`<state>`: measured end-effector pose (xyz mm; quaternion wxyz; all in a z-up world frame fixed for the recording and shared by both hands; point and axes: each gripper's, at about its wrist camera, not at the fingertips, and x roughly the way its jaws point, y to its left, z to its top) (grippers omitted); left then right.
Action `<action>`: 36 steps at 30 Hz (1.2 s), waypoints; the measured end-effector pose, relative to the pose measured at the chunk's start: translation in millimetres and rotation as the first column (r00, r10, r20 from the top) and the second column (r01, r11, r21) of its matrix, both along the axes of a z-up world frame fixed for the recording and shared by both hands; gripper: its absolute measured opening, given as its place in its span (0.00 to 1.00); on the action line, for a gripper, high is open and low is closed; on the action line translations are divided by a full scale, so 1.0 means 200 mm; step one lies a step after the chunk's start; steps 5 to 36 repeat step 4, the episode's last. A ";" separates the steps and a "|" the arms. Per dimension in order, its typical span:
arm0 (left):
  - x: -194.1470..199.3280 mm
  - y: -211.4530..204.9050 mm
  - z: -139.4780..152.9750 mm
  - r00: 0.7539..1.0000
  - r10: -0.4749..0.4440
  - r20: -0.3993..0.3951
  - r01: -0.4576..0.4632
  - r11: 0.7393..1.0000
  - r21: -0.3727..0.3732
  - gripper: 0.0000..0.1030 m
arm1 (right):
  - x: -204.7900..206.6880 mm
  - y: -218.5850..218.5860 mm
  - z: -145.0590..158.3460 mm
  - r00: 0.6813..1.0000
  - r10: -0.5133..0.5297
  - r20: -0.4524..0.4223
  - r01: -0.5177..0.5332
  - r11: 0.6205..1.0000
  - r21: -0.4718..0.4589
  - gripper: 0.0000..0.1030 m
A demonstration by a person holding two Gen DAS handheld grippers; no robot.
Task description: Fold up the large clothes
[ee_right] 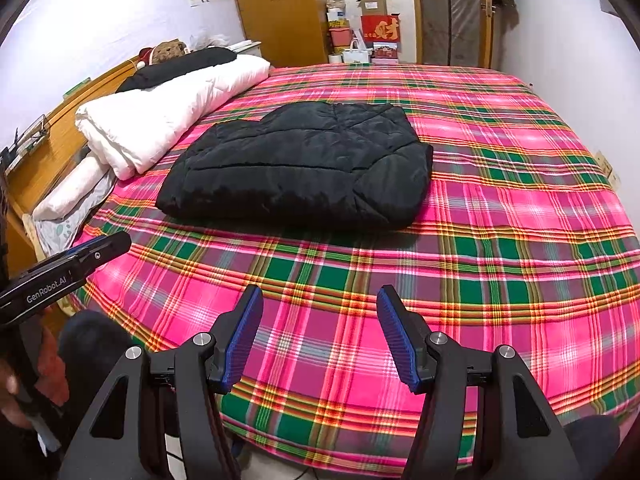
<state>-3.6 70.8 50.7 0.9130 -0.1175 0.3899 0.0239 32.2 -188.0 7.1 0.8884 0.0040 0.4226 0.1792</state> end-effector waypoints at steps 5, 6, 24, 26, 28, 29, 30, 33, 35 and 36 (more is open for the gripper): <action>0.00 0.00 0.00 1.000 0.004 -0.005 -0.004 1.000 0.007 0.49 | 0.00 -0.01 0.01 1.000 -0.006 0.003 0.006 1.000 0.006 0.58; 0.00 0.00 0.00 1.000 0.004 -0.005 -0.004 1.000 0.007 0.49 | 0.00 -0.01 0.01 1.000 -0.006 0.003 0.006 1.000 0.006 0.58; 0.00 0.00 0.00 1.000 0.004 -0.005 -0.004 1.000 0.007 0.49 | 0.00 -0.01 0.01 1.000 -0.006 0.003 0.006 1.000 0.006 0.58; 0.00 0.00 0.00 1.000 0.004 -0.005 -0.004 1.000 0.007 0.49 | 0.00 -0.01 0.01 1.000 -0.006 0.003 0.006 1.000 0.006 0.58; 0.00 0.00 0.00 1.000 0.004 -0.005 -0.004 1.000 0.007 0.49 | 0.00 -0.01 0.01 1.000 -0.006 0.003 0.006 1.000 0.006 0.58; 0.00 0.00 0.00 1.000 0.004 -0.005 -0.004 1.000 0.007 0.49 | 0.00 -0.01 0.01 1.000 -0.006 0.003 0.006 1.000 0.006 0.58; 0.00 0.00 0.00 1.000 0.004 -0.005 -0.004 1.000 0.007 0.49 | 0.00 -0.01 0.01 1.000 -0.006 0.003 0.006 1.000 0.006 0.58; 0.00 0.00 0.00 1.000 0.004 -0.005 -0.004 1.000 0.007 0.49 | 0.00 -0.01 0.01 1.000 -0.006 0.003 0.006 1.000 0.006 0.58; 0.00 0.00 0.00 1.000 0.004 -0.005 -0.004 1.000 0.007 0.49 | 0.00 -0.01 0.01 1.000 -0.006 0.003 0.006 1.000 0.006 0.58; 0.00 0.00 0.00 1.000 0.004 -0.005 -0.004 1.000 0.007 0.49 | 0.00 -0.01 0.01 1.000 -0.006 0.003 0.006 1.000 0.006 0.58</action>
